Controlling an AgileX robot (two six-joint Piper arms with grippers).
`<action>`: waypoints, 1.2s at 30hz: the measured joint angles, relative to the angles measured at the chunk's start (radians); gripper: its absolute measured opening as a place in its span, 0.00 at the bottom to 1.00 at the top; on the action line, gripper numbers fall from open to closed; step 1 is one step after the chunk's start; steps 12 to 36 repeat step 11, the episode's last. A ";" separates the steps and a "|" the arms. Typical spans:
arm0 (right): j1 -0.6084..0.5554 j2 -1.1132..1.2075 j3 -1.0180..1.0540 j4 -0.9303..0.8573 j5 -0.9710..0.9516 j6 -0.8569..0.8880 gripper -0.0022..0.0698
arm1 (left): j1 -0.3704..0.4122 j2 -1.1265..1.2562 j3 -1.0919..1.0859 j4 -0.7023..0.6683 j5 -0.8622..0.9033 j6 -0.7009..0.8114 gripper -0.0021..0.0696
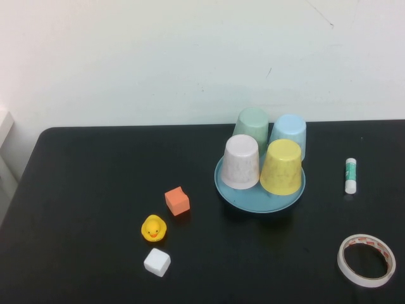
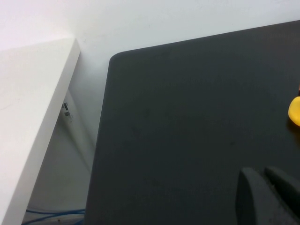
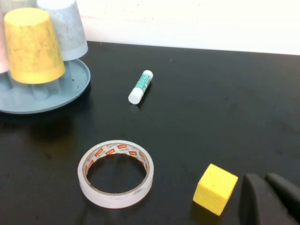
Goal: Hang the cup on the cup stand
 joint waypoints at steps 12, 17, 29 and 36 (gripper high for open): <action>0.000 0.000 0.000 -0.001 0.002 0.021 0.03 | 0.000 0.000 0.000 0.000 0.000 0.000 0.03; 0.000 0.000 0.000 -0.001 0.002 0.021 0.03 | 0.000 0.000 0.000 0.000 0.000 0.000 0.03; 0.000 0.000 0.000 -0.001 0.002 0.021 0.03 | 0.000 0.000 0.000 0.000 0.000 0.000 0.03; 0.000 0.000 0.000 -0.001 0.002 0.021 0.03 | 0.000 0.000 0.000 0.000 0.000 0.000 0.03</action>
